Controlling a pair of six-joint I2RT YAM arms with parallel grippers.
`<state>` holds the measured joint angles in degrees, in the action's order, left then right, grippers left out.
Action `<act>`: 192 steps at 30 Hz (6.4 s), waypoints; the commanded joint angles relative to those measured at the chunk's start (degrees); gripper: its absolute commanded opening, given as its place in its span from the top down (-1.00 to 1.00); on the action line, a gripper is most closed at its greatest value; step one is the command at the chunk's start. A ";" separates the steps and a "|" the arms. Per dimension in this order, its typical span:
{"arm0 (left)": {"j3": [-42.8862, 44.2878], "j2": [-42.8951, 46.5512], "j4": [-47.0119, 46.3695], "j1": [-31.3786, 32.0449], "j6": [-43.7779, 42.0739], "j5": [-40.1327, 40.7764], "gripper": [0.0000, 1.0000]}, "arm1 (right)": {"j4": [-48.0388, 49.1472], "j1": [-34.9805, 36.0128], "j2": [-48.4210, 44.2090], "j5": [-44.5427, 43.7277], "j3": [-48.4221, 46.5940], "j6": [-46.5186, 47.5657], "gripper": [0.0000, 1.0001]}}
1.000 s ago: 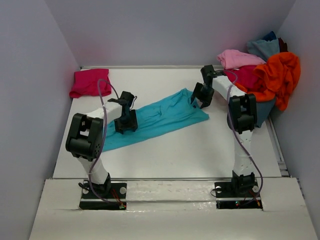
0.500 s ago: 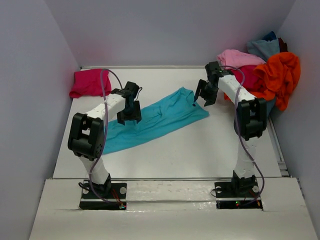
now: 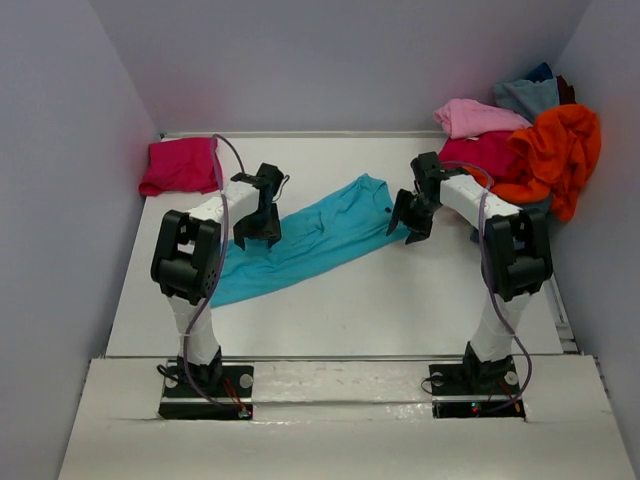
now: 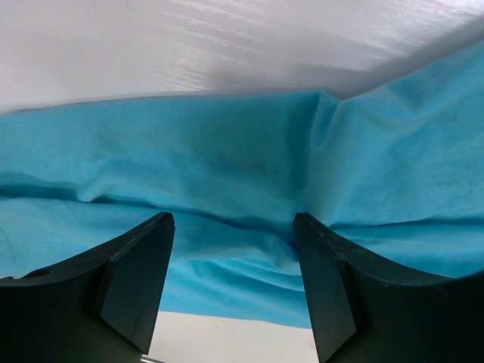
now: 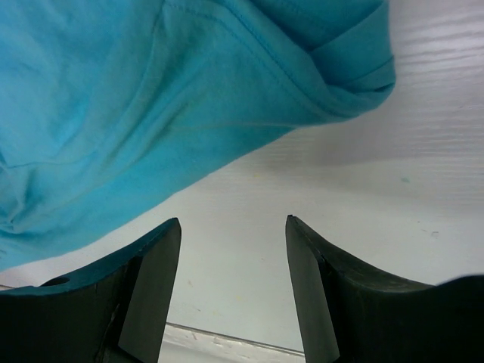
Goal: Fold and stack the t-shirts
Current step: Fold the tshirt
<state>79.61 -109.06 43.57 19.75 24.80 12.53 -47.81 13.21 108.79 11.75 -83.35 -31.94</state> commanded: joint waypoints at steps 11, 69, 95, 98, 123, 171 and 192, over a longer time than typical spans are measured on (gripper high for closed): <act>-5.95 1.21 0.90 -3.14 2.10 4.43 -0.53 | 9.67 1.38 5.72 3.28 3.29 -1.81 -0.23; -1.66 0.06 11.09 21.39 1.04 -9.47 -0.44 | -9.95 -4.16 40.57 3.20 -60.19 6.19 -0.32; 35.40 -16.70 9.07 8.12 -2.03 -7.96 -0.47 | -3.34 5.15 8.89 4.95 -19.39 1.45 0.14; 38.60 -21.19 8.72 5.31 -2.47 -8.93 -0.45 | -3.69 6.47 9.16 4.69 -19.57 0.22 0.42; 45.36 -22.52 1.43 3.28 -9.50 -19.64 -0.43 | 0.35 9.38 19.79 6.27 -22.91 -1.81 0.55; 49.66 -35.26 3.62 2.14 -9.07 -10.35 -0.46 | -8.08 9.38 35.35 3.11 -41.61 -0.93 0.47; 64.08 -45.90 3.54 -1.20 -5.46 -3.04 -0.49 | -8.00 15.51 17.70 8.19 -35.14 5.57 -0.19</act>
<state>143.13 -151.11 45.65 20.34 18.09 7.57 -53.67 24.43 135.81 18.41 -122.06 -29.45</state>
